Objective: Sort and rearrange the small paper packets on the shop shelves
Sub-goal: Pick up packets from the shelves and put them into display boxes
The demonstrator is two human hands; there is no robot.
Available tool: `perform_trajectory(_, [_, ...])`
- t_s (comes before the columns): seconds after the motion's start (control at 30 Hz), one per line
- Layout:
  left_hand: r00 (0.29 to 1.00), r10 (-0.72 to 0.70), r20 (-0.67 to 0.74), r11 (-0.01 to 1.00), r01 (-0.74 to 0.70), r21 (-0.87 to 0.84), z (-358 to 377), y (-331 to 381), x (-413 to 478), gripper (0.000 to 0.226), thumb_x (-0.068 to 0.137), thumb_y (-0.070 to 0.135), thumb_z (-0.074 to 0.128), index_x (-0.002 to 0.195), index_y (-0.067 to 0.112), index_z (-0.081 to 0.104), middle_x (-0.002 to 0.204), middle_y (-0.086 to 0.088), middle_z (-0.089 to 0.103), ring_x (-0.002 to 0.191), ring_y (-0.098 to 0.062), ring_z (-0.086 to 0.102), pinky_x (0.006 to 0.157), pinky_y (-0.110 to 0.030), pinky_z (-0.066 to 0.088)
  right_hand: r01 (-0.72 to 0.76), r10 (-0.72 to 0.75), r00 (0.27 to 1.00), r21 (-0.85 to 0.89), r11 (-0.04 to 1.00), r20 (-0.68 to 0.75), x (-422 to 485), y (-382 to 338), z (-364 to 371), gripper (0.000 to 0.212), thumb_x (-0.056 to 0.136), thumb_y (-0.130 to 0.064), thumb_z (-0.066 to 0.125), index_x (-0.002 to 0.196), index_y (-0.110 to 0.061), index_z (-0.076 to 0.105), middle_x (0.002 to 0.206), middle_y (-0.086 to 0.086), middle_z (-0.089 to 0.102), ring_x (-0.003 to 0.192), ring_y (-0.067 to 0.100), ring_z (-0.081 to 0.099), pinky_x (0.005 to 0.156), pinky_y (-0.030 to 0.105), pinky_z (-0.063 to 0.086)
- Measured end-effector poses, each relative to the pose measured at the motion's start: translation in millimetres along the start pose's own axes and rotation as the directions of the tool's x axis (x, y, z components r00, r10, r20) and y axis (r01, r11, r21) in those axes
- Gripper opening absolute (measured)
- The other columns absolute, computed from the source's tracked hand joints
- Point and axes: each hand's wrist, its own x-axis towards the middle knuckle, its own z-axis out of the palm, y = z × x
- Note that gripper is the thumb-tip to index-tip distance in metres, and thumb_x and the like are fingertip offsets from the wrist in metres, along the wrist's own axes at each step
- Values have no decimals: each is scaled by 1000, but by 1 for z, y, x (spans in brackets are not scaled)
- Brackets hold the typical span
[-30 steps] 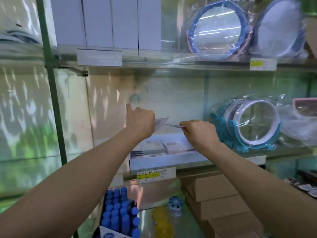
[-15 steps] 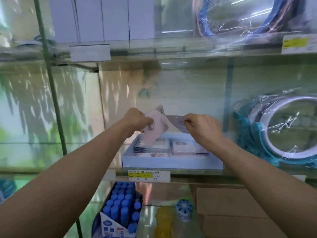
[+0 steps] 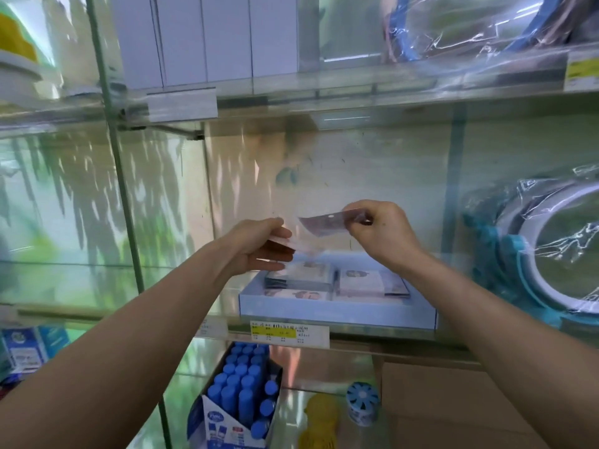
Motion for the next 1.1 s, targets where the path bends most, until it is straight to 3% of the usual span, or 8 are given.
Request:
perform_trajectory(0.17, [994,-29,103,998,35,-55,4,-8,10,39,94,43,51,92,7,66,95,-17,70,81,-26,66,74,-36,56,-28,-3,995,321,947,96,-10,-12,17,24,82,11,63,92,-8,73,107,1,60,98,11,58,80,3,42])
perform_trajectory(0.27, [991,-11,133,989,30,-146,6,-18,14,12,90,14,61,98,5,61,91,-15,64,78,-24,62,70,-36,53,-28,-22,979,245,969,201,-19,-2,22,30,81,10,65,96,-16,71,125,0,50,115,10,51,96,12,41])
perform_trajectory(0.47, [989,80,126,941,-33,-336,4,-25,22,44,86,-11,56,123,12,51,102,-18,63,84,-29,61,70,-39,55,-114,72,951,126,985,300,-27,8,21,43,83,16,56,114,-13,64,136,-5,34,127,10,40,95,9,42])
perform_trajectory(0.57, [991,110,69,948,-84,-307,3,-26,23,65,85,-17,53,140,15,41,105,-16,60,77,-26,61,63,-37,55,-427,333,888,296,854,318,-24,4,15,46,89,14,43,121,-17,54,133,6,50,115,22,54,89,34,53])
perform_trajectory(0.7, [989,129,68,950,-104,-295,3,-27,23,71,83,-18,53,143,18,39,102,-14,60,72,-24,61,59,-33,58,-649,459,747,381,658,481,-25,-1,16,43,91,-10,60,131,-17,46,104,17,70,84,27,69,74,38,60])
perform_trajectory(0.87, [984,135,119,951,-95,-295,6,-25,21,57,86,-11,55,136,15,46,99,-14,65,77,-27,64,67,-40,58,-605,482,786,322,728,387,-18,-5,21,73,84,8,62,145,-15,29,103,19,65,80,26,65,70,34,58])
perform_trajectory(1.0, [982,123,143,936,-67,-346,10,-16,19,29,90,2,56,119,4,57,95,-17,67,77,-26,66,64,-37,59,-512,444,857,323,796,264,-2,-12,16,48,87,6,58,134,-1,49,93,9,65,73,19,61,63,25,53])
perform_trajectory(1.1, [988,136,73,936,-104,-337,21,-9,20,14,89,-3,57,102,0,61,88,-18,66,75,-25,65,62,-36,59,-393,378,898,27,919,226,10,-21,12,29,90,-18,60,116,-3,62,95,5,62,78,16,56,63,24,45])
